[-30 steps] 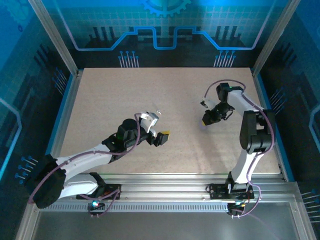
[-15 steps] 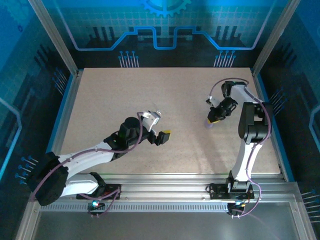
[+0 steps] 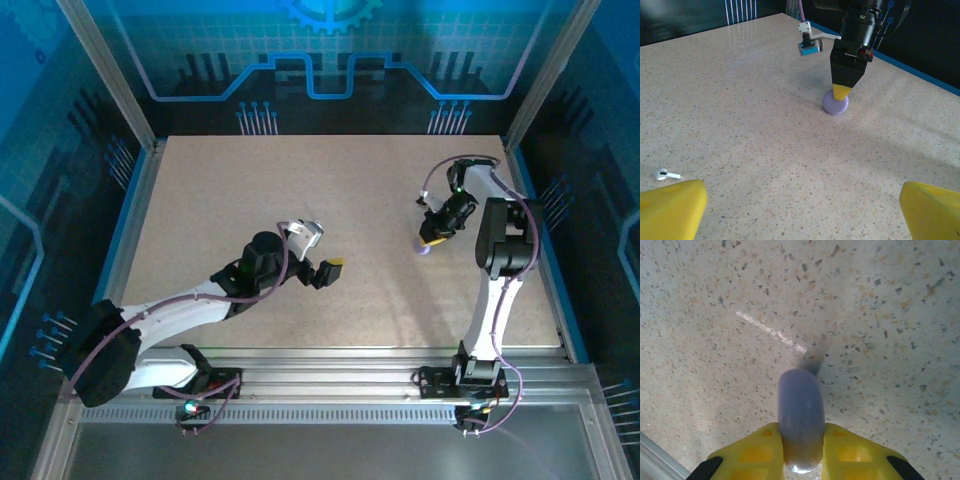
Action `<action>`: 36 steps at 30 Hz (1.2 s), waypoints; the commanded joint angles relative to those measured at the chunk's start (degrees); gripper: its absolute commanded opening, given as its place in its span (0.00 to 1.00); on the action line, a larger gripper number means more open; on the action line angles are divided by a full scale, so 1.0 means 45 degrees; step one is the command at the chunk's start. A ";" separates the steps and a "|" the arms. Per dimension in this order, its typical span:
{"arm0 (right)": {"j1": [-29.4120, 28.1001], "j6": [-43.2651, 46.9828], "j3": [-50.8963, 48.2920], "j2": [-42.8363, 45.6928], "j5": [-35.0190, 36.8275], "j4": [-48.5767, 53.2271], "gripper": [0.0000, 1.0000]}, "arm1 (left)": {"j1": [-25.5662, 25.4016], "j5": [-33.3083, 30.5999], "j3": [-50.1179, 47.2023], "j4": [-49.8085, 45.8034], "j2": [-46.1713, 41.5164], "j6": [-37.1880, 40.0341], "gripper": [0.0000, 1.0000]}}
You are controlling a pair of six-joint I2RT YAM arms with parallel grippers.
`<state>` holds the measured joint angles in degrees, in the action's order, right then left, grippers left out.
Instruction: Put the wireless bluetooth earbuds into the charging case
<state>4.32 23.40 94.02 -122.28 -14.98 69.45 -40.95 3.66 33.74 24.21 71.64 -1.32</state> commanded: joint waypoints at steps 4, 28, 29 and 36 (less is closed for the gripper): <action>0.0227 0.0153 0.0657 -0.0548 0.0330 0.0617 0.19 | -0.0059 0.0032 0.0464 -0.0027 0.0231 0.0128 0.99; 0.0467 -0.0402 0.1610 -0.0963 0.1142 -0.0076 0.44 | -0.0055 -0.0071 0.0696 -0.0203 0.0459 0.0196 0.99; 0.0454 -0.0445 0.1628 -0.0905 0.1127 -0.0128 0.46 | -0.0055 -0.0071 0.0696 -0.0222 0.0467 0.0196 0.99; 0.0343 -0.1094 0.1565 0.0138 0.0768 -0.0564 0.50 | -0.0039 -0.0371 0.0969 -0.0750 0.0304 -0.0017 0.99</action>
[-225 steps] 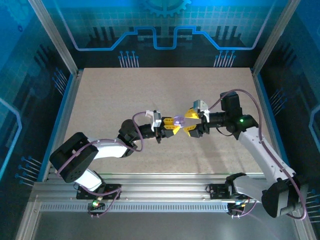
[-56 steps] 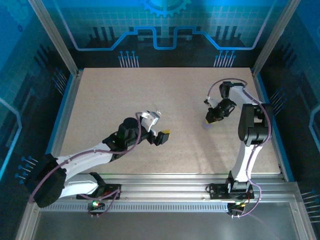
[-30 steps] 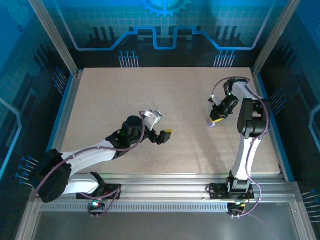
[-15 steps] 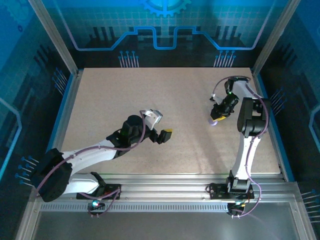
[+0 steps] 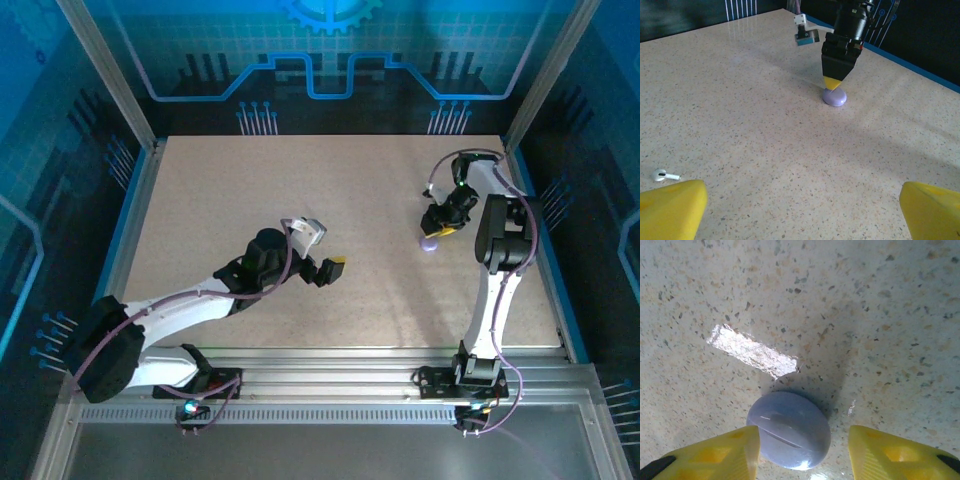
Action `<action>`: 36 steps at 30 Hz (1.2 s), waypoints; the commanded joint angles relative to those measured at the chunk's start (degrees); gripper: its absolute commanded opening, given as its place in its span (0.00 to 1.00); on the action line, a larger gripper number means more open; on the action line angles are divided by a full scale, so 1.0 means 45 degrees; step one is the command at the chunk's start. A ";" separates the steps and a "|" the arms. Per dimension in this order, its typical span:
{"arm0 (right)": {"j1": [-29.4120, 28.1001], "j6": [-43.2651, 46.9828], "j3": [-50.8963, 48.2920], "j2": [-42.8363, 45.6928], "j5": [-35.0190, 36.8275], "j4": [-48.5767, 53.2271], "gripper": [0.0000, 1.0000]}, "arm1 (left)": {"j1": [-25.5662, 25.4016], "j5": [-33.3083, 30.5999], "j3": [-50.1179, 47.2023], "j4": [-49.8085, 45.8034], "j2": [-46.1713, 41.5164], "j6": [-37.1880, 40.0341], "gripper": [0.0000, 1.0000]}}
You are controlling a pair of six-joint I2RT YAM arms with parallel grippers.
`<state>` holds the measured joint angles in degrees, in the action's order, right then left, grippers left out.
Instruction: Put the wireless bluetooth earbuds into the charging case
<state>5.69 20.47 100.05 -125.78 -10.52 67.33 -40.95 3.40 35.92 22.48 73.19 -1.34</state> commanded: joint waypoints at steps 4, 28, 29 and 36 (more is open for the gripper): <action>-0.0367 -0.1054 -0.0236 0.2151 -0.0571 -0.0524 0.52 | 0.0221 -0.0365 0.0606 -0.0830 -0.0263 -0.0515 0.99; -0.6695 -0.7097 -0.3513 0.7706 0.2167 -0.2482 0.53 | 0.2823 -0.0023 0.3759 -0.9223 -0.1108 -0.3950 0.99; -0.6993 -0.7361 -0.3488 0.7668 0.2334 -0.2464 0.54 | 0.2982 0.0054 0.3855 -0.9536 -0.1108 -0.4048 0.99; -0.8902 -0.8828 -0.3259 0.7062 0.3057 -0.2846 0.54 | 0.4237 0.0327 0.4334 -1.1625 -0.1166 -0.4415 0.98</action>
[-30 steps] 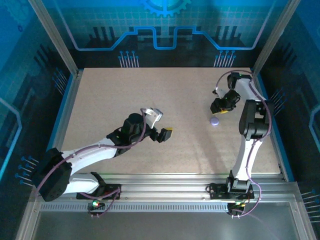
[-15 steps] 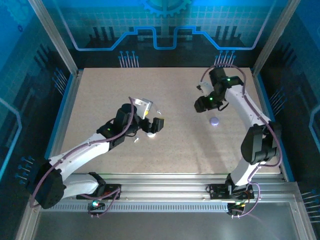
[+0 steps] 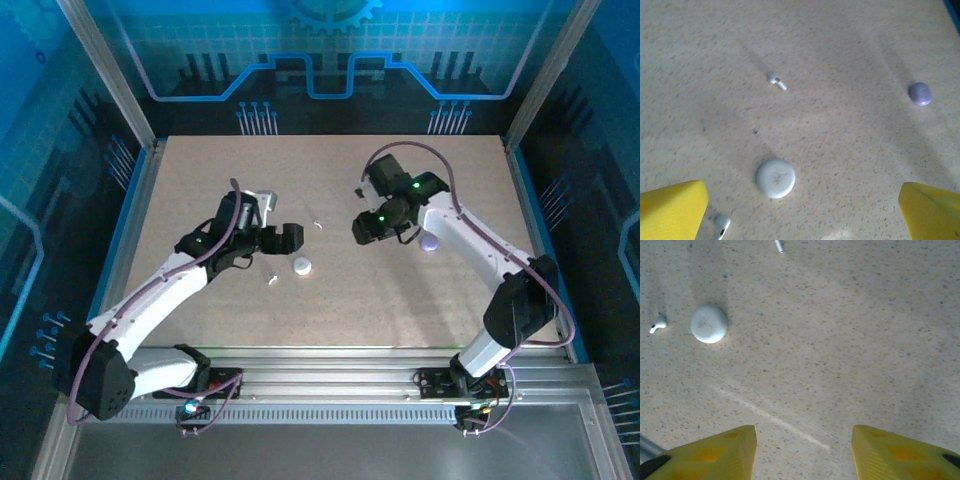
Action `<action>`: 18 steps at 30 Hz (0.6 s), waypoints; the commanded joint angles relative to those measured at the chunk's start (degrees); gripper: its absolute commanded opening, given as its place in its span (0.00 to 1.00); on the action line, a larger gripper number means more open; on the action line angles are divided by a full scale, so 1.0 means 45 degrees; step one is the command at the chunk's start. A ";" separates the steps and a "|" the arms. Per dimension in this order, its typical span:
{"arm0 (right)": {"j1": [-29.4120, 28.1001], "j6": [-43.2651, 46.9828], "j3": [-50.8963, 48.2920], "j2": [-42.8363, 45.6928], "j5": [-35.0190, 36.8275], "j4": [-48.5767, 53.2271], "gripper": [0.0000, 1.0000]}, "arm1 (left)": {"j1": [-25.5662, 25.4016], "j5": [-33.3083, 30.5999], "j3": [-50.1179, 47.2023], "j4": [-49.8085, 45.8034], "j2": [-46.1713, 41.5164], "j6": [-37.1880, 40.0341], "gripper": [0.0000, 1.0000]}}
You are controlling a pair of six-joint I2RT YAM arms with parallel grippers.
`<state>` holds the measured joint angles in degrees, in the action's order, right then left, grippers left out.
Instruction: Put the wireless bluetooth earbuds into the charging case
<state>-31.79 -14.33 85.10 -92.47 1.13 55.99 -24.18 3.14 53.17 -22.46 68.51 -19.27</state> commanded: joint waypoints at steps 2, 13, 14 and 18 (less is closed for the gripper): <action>-0.0995 -0.1557 0.0191 -0.0668 0.0627 -0.0405 0.54 | 0.1033 0.0617 0.0620 -0.2183 -0.0151 -0.0557 0.98; -0.3066 -0.2880 0.2385 -0.3866 0.0757 -0.0286 0.60 | 0.3335 0.1276 0.0502 -0.3726 -0.0261 -0.0840 0.98; -0.3134 -0.2854 0.2677 -0.4243 0.0672 -0.0207 0.61 | 0.3427 0.1261 0.0486 -0.3776 -0.0298 -0.0784 0.98; -0.3377 -0.3330 0.3735 -0.5443 0.0467 0.0019 0.65 | 0.3834 0.1139 0.0229 -0.3920 -0.0559 -0.0738 0.98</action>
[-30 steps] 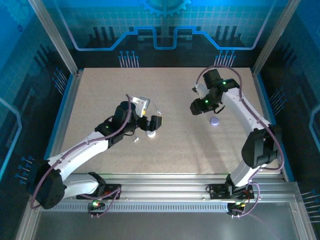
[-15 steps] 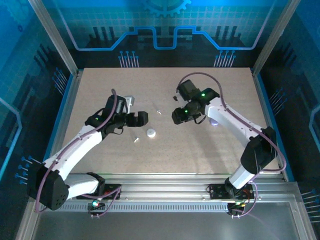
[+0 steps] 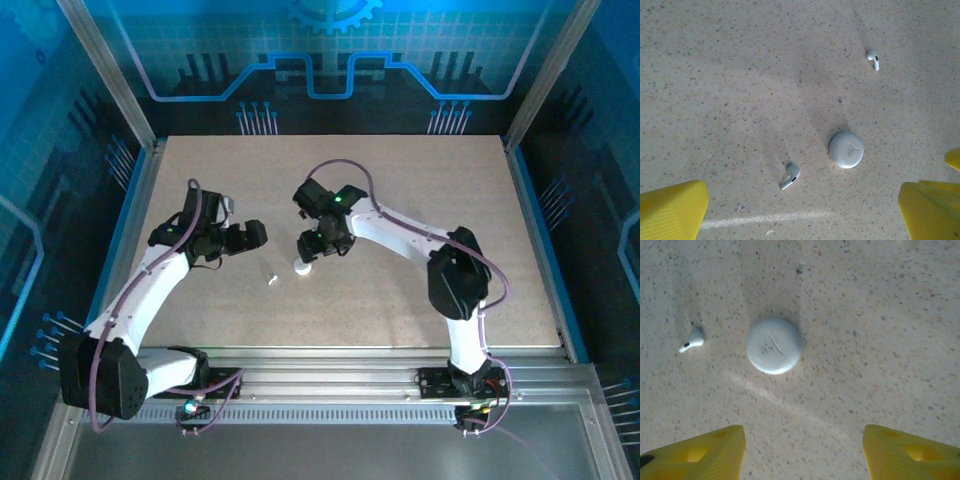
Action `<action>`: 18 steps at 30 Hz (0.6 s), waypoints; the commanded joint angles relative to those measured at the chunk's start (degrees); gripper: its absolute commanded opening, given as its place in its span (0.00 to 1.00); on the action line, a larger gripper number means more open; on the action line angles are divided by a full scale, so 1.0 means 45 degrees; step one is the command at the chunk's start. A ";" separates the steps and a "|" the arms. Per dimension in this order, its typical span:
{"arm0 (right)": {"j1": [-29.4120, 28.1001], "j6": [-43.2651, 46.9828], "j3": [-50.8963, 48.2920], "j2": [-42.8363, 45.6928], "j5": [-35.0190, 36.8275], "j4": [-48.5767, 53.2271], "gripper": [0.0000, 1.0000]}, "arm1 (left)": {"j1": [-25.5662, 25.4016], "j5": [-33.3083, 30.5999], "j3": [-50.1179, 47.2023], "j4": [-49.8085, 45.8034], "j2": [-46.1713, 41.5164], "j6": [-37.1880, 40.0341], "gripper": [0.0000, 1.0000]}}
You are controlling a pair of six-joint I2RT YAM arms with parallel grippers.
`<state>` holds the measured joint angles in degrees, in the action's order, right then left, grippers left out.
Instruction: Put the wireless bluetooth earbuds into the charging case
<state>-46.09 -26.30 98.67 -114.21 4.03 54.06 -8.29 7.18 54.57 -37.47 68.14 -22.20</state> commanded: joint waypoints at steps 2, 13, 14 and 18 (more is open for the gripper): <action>-0.0229 -0.1461 0.1179 -0.1143 -0.0250 0.0602 0.67 | 0.0555 0.0250 -0.0204 -0.0639 -0.0604 -0.0087 0.98; -0.0323 -0.6000 0.2033 -0.2712 -0.0622 0.0756 0.67 | 0.1062 0.0591 -0.0368 -0.0637 -0.0686 -0.0065 0.98; -0.0340 -0.6292 0.2100 -0.2777 -0.0610 0.0704 0.67 | 0.1062 0.0611 -0.0368 -0.0620 -0.0678 -0.0079 0.98; -0.0438 -0.7704 0.2136 -0.2919 -0.0542 0.0459 0.70 | 0.1064 0.0764 -0.0402 -0.0521 -0.0650 -0.0112 0.97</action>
<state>-46.76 -53.17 106.61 -126.41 2.33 55.83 -4.16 8.75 53.78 -38.79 65.76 -22.20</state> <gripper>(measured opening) 0.693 0.975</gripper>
